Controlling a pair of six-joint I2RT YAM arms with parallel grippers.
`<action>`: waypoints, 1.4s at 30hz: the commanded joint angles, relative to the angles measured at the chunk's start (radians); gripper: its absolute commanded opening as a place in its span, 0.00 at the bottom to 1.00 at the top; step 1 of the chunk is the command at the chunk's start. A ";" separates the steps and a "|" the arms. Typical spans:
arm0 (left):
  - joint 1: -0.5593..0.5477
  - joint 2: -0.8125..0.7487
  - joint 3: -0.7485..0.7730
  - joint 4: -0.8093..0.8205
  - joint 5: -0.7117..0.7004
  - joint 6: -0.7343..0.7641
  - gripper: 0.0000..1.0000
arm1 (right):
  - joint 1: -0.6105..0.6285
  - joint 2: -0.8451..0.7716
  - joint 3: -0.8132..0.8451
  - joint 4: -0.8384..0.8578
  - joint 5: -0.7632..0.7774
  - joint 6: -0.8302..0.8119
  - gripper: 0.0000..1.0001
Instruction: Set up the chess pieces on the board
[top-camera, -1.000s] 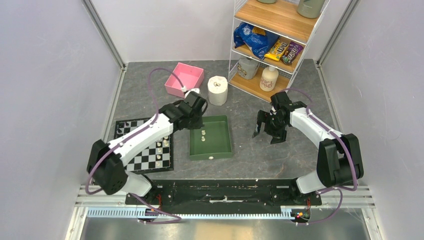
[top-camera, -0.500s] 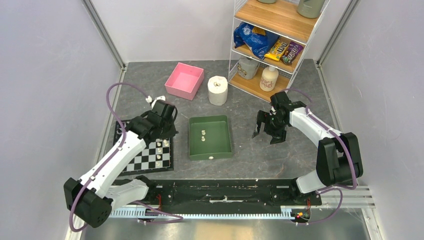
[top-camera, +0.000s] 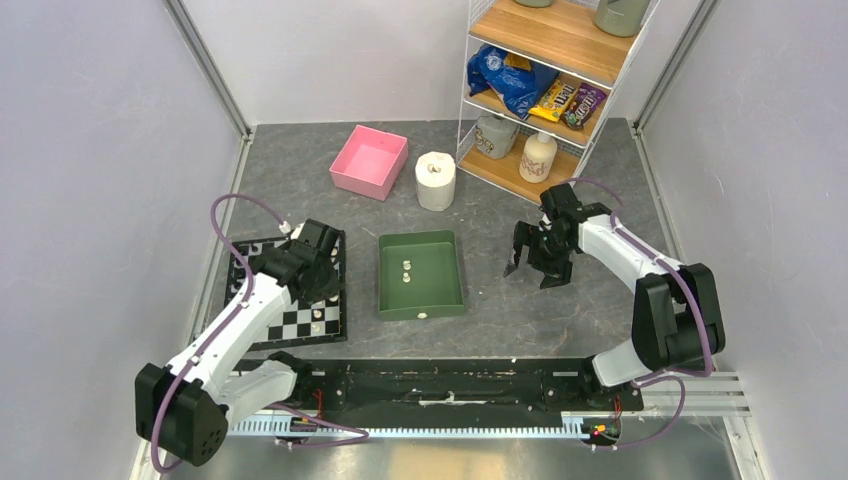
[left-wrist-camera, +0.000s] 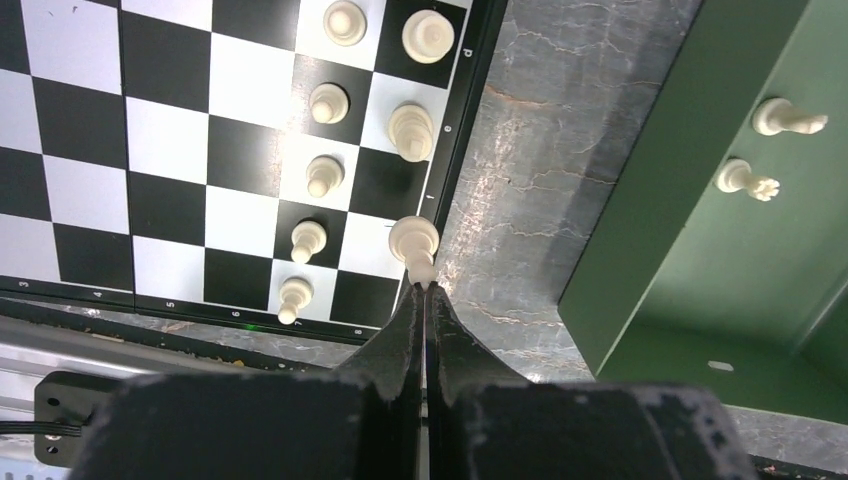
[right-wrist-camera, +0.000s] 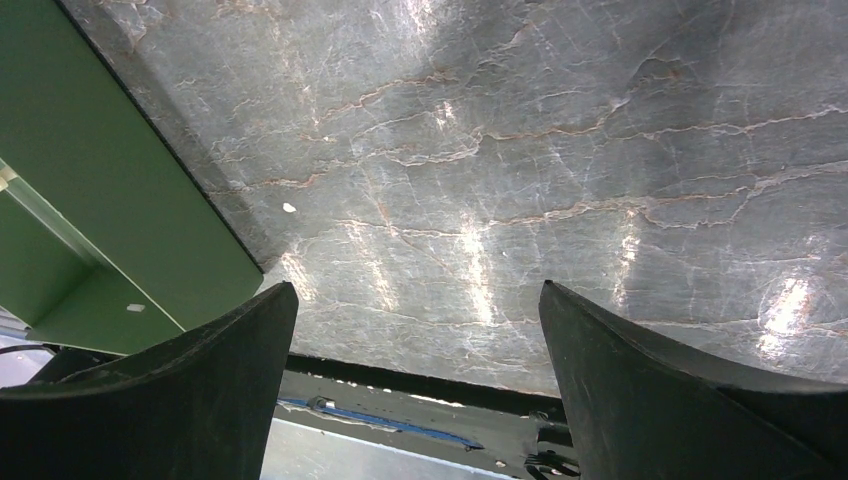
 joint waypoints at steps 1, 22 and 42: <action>0.022 0.012 -0.027 0.055 0.027 -0.013 0.02 | -0.003 0.007 -0.001 0.017 -0.009 -0.014 0.99; 0.092 0.045 -0.113 0.172 0.034 0.030 0.02 | -0.004 0.017 0.002 0.015 -0.010 -0.013 0.99; 0.097 0.016 -0.076 0.131 0.036 0.034 0.37 | -0.004 0.035 0.015 0.018 -0.018 -0.015 0.99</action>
